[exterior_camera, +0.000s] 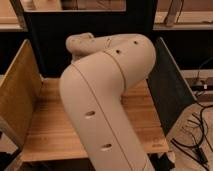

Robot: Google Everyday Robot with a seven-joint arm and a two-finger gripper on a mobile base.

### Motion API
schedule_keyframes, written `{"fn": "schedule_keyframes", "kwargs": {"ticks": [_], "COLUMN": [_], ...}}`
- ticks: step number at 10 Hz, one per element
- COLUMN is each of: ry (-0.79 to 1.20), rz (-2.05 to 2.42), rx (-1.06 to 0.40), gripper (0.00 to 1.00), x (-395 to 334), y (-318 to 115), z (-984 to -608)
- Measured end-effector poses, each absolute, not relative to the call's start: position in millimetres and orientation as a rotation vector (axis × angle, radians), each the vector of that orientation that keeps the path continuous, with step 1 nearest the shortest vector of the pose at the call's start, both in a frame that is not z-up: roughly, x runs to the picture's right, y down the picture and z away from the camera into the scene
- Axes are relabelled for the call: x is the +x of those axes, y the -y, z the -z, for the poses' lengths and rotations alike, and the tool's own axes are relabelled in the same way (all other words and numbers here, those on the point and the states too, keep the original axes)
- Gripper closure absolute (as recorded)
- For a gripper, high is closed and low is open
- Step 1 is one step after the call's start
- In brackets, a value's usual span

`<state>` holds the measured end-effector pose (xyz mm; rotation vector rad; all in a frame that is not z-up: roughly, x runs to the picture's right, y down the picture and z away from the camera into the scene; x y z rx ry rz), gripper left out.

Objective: Place the ceramic cup in the ceramic bowl

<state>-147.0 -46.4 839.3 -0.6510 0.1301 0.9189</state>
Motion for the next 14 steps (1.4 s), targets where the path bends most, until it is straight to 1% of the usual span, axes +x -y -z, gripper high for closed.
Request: {"fn": "schedule_keyframes", "kwargs": {"ticks": [3, 5, 9, 10, 11, 14], "ry": [-0.131, -0.133, -0.167, -0.174, -0.175, -0.174], "rz": [-0.927, -0.949, -1.029, -1.034, -1.037, -1.034], "rx": [-0.717, -0.741, -0.765, -0.769, -0.768, -0.769], "gripper": [1.0, 1.0, 1.0, 1.0, 0.94, 0.66], "x": [-170, -173, -150, -146, -144, -147], "y": [38, 40, 49, 48, 49, 48], "z": [-874, -889, -921, -923, -924, -923]}}
